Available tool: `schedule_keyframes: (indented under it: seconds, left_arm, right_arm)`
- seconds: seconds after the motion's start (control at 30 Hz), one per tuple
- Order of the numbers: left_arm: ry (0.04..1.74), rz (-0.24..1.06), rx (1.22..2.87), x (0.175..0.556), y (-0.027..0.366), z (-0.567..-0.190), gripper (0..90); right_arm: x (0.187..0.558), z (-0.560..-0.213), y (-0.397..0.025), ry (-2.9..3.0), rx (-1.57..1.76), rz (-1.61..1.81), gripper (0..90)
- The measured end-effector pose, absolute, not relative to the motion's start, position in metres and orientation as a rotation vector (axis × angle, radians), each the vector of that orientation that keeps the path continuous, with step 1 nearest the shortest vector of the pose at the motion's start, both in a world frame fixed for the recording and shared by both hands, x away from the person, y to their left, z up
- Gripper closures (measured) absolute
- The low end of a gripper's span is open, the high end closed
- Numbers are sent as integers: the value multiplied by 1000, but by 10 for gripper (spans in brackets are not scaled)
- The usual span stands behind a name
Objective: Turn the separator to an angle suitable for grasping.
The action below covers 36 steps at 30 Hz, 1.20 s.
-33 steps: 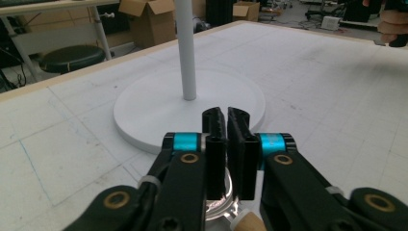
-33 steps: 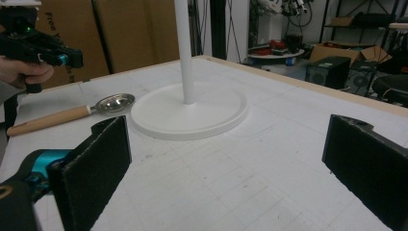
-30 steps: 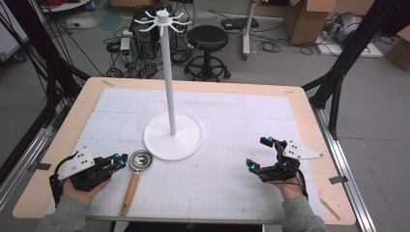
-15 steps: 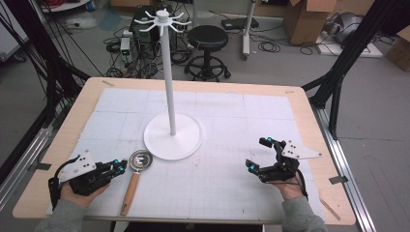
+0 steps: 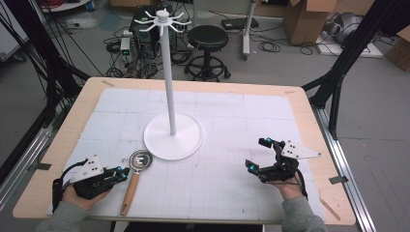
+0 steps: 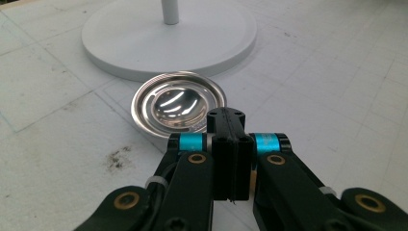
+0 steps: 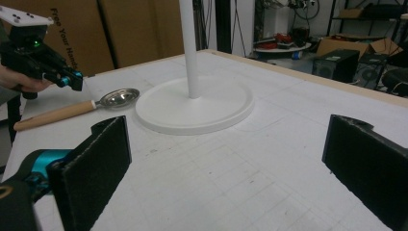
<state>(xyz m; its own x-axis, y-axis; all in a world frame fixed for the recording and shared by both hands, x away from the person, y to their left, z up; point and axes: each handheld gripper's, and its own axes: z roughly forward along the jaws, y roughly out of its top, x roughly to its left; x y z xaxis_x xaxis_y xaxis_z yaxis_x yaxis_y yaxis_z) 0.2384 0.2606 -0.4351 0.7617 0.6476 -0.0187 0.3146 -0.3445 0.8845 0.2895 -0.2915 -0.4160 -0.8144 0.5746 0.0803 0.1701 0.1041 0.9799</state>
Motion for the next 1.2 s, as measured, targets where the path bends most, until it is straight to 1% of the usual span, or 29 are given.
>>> schedule_keyframes:
  seconds: [0.3,0.4,0.53,0.9,1.2]
  left_arm:
    - [757,369,1989,234,269,-445,897]
    - [769,353,1994,234,269,-446,897]
    - [750,311,2041,233,263,-450,898]
    - [758,308,2040,228,266,-451,898]
    - [766,276,2085,228,260,-452,898]
  right_arm:
    - [289,-416,-291,2073,741,1763,21]
    - [290,-417,-291,2074,734,1757,21]
    - [290,-416,-291,2074,744,1762,22]
    - [291,-416,-296,2044,769,1788,22]
    - [291,-416,-295,2048,756,1776,21]
